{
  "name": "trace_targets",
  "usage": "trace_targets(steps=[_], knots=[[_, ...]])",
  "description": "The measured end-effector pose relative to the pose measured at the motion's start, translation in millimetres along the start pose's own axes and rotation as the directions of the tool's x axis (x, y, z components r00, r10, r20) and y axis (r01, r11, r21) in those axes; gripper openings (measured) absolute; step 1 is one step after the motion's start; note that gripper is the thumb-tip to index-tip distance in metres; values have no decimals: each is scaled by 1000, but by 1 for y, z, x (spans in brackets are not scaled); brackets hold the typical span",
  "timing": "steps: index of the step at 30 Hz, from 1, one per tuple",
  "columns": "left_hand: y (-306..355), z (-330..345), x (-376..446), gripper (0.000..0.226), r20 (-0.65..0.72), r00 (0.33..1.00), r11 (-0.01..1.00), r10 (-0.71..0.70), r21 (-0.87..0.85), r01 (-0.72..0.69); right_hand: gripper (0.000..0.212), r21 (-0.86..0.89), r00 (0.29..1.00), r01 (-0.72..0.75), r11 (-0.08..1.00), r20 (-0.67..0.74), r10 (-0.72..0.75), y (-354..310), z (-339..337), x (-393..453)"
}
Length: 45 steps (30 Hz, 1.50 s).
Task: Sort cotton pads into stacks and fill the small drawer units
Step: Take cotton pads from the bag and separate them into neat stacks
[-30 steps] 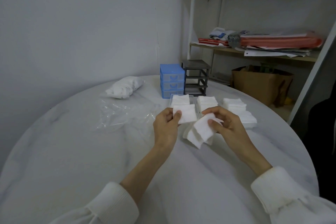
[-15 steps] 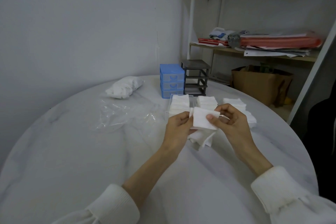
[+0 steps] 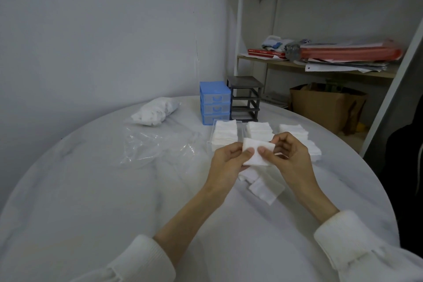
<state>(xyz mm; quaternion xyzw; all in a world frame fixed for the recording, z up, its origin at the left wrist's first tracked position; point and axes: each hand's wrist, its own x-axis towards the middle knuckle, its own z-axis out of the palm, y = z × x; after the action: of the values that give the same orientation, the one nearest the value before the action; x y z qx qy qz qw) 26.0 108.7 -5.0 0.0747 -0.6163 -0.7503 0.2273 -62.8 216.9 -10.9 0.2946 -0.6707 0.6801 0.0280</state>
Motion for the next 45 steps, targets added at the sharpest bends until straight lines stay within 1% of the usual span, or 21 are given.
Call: trace_targets(steps=[3, 5, 6, 8, 11, 14, 17, 20, 23, 25, 29, 33, 35, 38, 43, 44, 45], knots=[[-1, -1, 0, 16, -1, 999, 999, 35, -5, -35, 24, -19, 1000, -26, 999, 13, 26, 0, 1, -1], [-2, 0, 1, 12, -29, 999, 999, 26, -28, -26, 27, -13, 995, -97, 995, 28, 98, -1, -1, 1], [-3, 1, 3, 10, -49, 999, 1000, 15, -27, -16, 27, 20, 989, -142, 990, 37, 141, -1, -2, 3], [-4, 2, 6, 10, -80, 997, 1000, -8, -10, 7, 22, 104, 973, -225, 969, 69, 219, -2, -5, 5], [-5, 6, 10, 12, -78, 996, 999, -48, -27, 46, 16, 84, 963, -261, 962, 99, 253, -2, -9, 8], [-5, 16, 16, 6, -94, 993, 997, -69, 28, 71, 20, 59, 972, -236, 970, 26, 235, 1, -20, 13], [-9, 29, 27, 18, -144, 988, 989, -55, 127, 73, 18, 34, 969, -237, 971, -69, 239, 5, -40, 21], [-10, 43, 35, 29, -164, 985, 971, 45, 240, -4, 15, 3, 952, -263, 965, -161, 260, 9, -66, 33], [-11, 53, 39, 30, -103, 984, 936, 148, 337, -106, 12, -55, 922, -303, 951, -267, 279, 12, -88, 47], [-13, 58, 44, 28, -53, 978, 902, 200, 400, -163, 11, -93, 906, -341, 935, -300, 300, 15, -100, 58], [-21, 65, 54, 30, 42, 959, 798, 279, 546, -256, 20, -148, 904, -377, 914, -273, 328, 18, -106, 73], [-28, 72, 64, 31, 176, 926, 629, 333, 691, -358, 22, -286, 908, -409, 867, -227, 353, 25, -98, 79], [-32, 78, 65, 35, 257, 909, 544, 329, 735, -404, 22, -347, 924, -370, 862, -232, 303, 31, -98, 80], [-41, 85, 68, 38, 371, 887, 397, 276, 796, -457, 23, -457, 957, -277, 845, -212, 199, 37, -99, 80], [-49, 88, 69, 43, 470, 853, 210, 229, 832, -514, 5, -606, 986, -148, 782, -153, 68, 44, -100, 80], [-50, 88, 68, 44, 481, 848, 185, 223, 833, -521, 5, -641, 990, -117, 759, -135, 39, 46, -101, 80], [-52, 88, 69, 45, 488, 845, 161, 220, 836, -525, 8, -675, 993, -92, 732, -117, 17, 48, -101, 79]])
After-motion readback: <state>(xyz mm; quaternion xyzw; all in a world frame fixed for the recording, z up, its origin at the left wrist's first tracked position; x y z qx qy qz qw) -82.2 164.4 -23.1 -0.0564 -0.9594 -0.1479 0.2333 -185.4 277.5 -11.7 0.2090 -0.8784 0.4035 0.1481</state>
